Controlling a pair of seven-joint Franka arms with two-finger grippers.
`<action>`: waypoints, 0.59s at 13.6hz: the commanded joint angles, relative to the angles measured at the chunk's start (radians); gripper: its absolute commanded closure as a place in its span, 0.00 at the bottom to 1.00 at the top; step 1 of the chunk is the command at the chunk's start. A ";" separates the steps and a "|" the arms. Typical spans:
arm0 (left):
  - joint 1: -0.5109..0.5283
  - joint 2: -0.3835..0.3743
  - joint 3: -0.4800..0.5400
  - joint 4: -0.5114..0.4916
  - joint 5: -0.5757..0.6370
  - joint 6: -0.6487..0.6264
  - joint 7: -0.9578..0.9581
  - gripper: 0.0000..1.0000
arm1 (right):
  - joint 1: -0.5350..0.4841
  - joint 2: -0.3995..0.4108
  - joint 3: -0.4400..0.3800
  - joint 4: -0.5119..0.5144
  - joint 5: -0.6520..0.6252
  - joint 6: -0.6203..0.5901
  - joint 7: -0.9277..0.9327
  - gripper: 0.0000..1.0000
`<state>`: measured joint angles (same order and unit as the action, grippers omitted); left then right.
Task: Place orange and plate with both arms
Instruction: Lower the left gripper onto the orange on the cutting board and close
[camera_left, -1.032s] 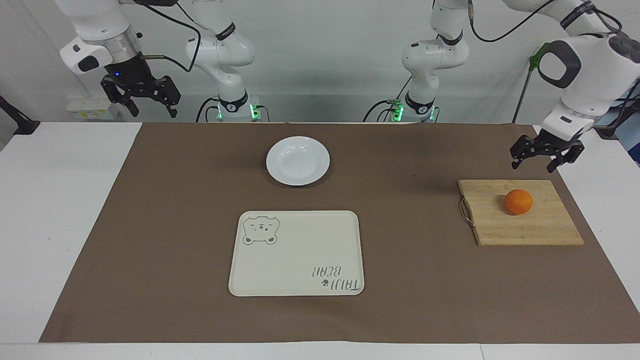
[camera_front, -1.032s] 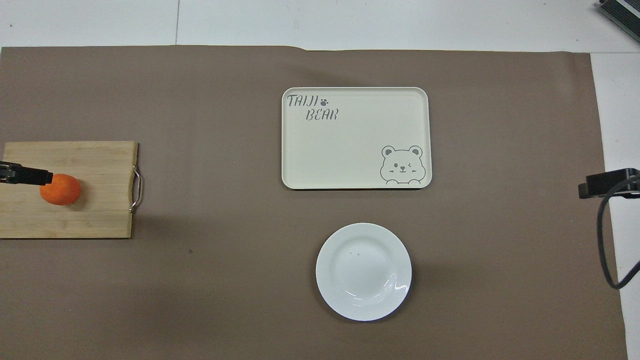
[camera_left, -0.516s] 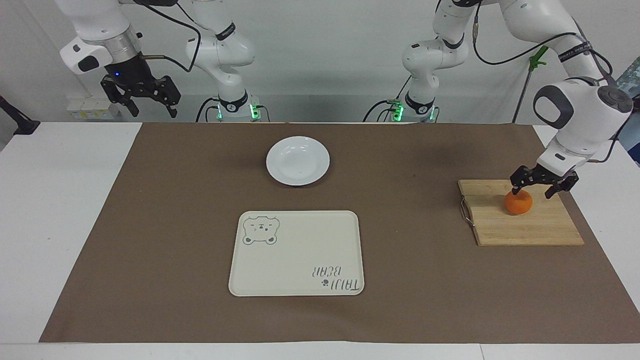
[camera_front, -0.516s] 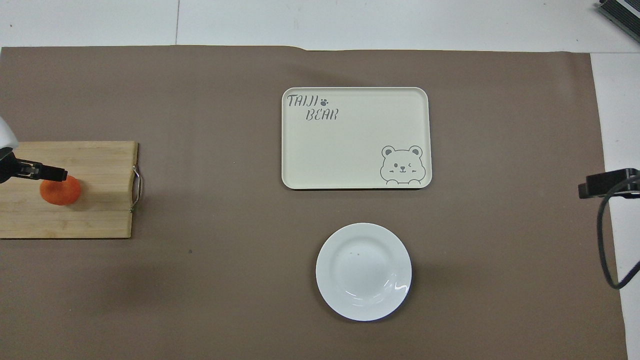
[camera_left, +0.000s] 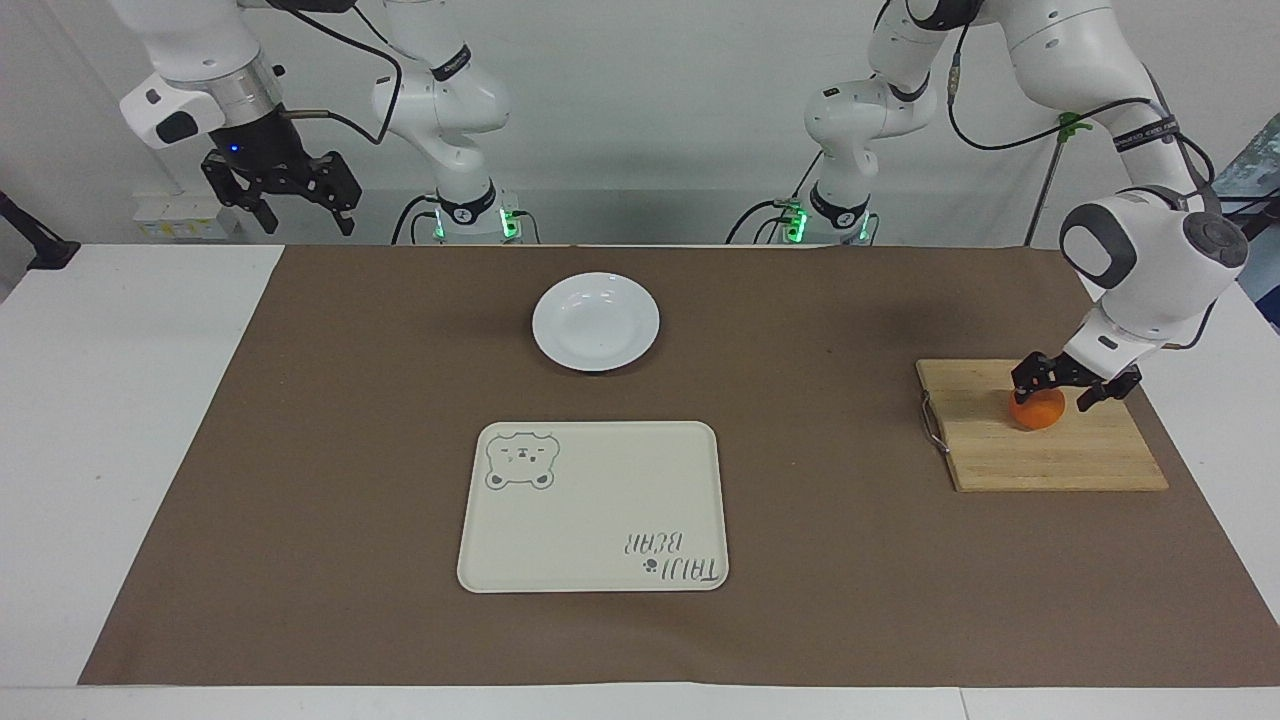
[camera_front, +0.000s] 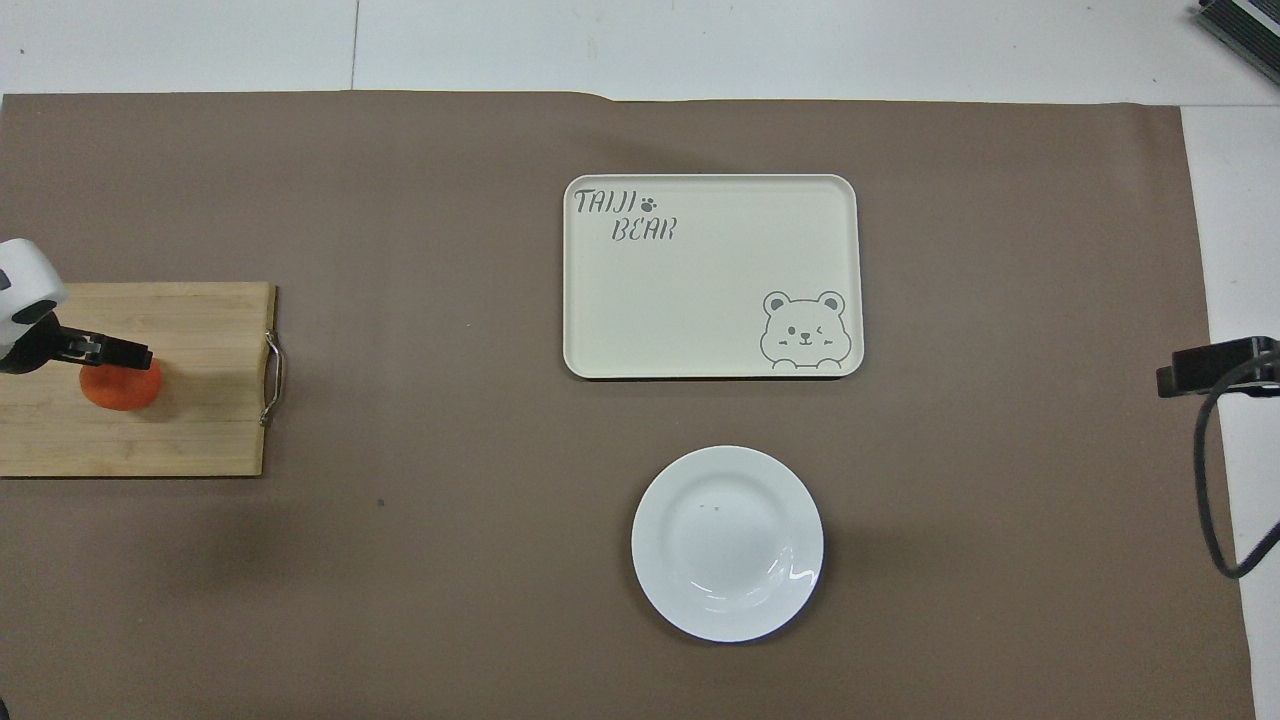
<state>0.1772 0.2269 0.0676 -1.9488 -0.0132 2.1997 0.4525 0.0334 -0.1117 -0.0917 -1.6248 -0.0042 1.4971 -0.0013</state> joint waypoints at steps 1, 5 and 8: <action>0.033 0.021 -0.006 -0.025 0.002 0.047 0.015 0.00 | -0.010 -0.013 0.004 -0.018 0.006 0.014 0.015 0.00; 0.033 0.017 -0.006 -0.088 0.002 0.095 0.018 0.00 | -0.010 -0.013 0.004 -0.018 0.006 0.014 0.015 0.00; 0.033 0.014 -0.006 -0.093 0.002 0.095 0.018 0.00 | -0.010 -0.013 0.004 -0.018 0.006 0.014 0.015 0.00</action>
<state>0.2016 0.2574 0.0663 -2.0141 -0.0132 2.2691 0.4561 0.0333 -0.1117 -0.0919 -1.6248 -0.0042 1.4971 -0.0013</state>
